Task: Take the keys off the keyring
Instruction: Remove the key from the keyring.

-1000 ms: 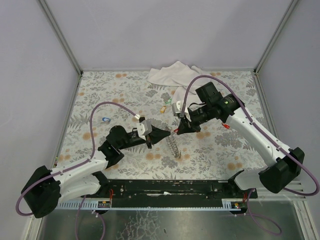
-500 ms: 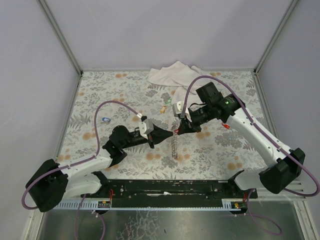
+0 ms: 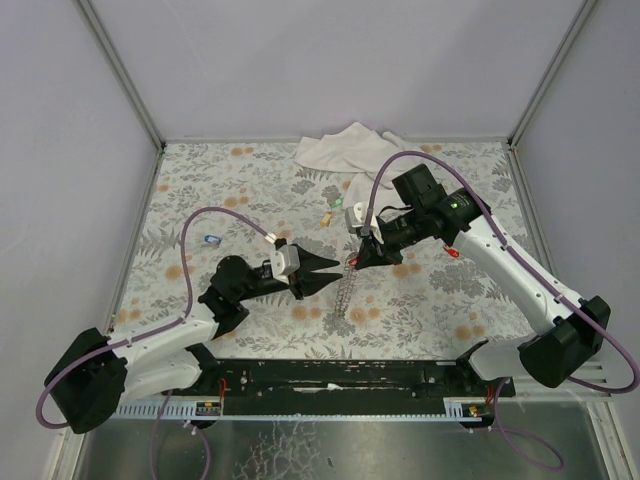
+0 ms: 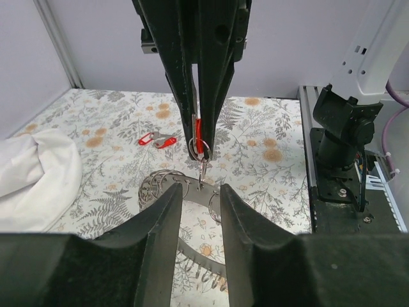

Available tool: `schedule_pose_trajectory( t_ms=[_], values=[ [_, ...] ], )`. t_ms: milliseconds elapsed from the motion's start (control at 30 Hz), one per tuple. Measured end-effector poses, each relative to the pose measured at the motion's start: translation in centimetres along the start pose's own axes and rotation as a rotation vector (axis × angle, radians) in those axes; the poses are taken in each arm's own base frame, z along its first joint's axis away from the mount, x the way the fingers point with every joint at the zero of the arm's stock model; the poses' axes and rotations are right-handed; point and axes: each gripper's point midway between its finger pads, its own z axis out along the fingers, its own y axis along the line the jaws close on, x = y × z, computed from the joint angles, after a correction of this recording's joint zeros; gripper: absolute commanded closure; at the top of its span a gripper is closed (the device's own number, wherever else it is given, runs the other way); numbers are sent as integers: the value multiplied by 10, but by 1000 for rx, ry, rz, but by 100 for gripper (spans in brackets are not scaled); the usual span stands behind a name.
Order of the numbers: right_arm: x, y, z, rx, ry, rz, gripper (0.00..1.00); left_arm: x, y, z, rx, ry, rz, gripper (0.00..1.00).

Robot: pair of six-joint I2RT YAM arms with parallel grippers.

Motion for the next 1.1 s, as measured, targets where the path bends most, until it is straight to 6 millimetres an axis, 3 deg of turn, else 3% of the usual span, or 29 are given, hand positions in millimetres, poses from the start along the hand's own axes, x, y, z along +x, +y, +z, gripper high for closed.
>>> schedule_pose_trajectory(
  t_ms=[200, 367, 833, 1100],
  values=[
    [0, 0, 0, 0, 0, 0, 100, -9, -2, -6, 0, -22, 76, 67],
    [0, 0, 0, 0, 0, 0, 100, -5, 1, -6, 0, 9, 105, 67],
    [0, 0, 0, 0, 0, 0, 100, 3, 4, 2, 17, 59, 88, 68],
    [0, 0, 0, 0, 0, 0, 100, -2, 1, 5, 26, 48, 74, 71]
  ],
)
